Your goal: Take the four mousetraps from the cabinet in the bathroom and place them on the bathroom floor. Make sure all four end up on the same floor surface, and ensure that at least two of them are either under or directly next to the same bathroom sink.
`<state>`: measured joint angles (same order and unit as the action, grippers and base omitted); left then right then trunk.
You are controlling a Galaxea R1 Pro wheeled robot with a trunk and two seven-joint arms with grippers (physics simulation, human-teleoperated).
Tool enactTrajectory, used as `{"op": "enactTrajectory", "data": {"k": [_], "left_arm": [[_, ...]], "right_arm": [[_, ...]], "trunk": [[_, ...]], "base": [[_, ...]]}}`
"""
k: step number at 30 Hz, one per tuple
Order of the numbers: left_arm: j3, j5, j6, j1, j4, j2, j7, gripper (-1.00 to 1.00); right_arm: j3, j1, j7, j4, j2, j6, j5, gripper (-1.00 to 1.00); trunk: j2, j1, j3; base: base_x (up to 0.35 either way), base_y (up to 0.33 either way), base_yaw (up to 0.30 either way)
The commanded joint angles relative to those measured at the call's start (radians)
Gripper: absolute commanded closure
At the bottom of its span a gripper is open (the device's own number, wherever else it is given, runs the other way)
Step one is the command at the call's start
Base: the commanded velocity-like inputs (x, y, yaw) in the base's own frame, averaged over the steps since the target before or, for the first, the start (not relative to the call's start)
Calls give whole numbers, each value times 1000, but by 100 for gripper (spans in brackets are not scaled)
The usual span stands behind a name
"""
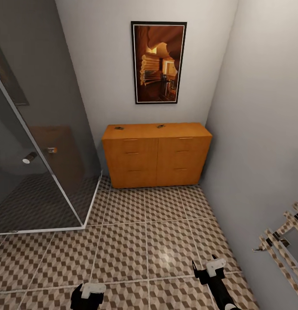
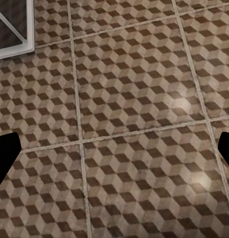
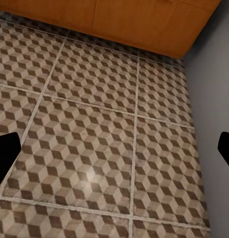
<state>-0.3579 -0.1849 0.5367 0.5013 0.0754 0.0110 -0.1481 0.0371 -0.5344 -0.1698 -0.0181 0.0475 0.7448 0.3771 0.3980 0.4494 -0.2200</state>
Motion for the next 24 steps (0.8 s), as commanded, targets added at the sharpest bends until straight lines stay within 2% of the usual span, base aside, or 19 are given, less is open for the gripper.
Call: {"op": "enactTrajectory", "data": {"k": [1,12,24], "left_arm": [[-9,-7,6,2,4,1,-2,-100],[-9,-7,6,2,4,1,-2,-100],[-9,-7,6,2,4,1,-2,-100]], "right_arm": [[4,-1,-7,1,0,2,11,-100],[4,-1,-7,1,0,2,11,-100],[3,-1,-7,1,0,2,11,-100]], "trunk": [[2,1,-2],[2,1,-2],[2,1,-2]], "base": [[0,0,0],[31,0,0],[294,0,0]]}}
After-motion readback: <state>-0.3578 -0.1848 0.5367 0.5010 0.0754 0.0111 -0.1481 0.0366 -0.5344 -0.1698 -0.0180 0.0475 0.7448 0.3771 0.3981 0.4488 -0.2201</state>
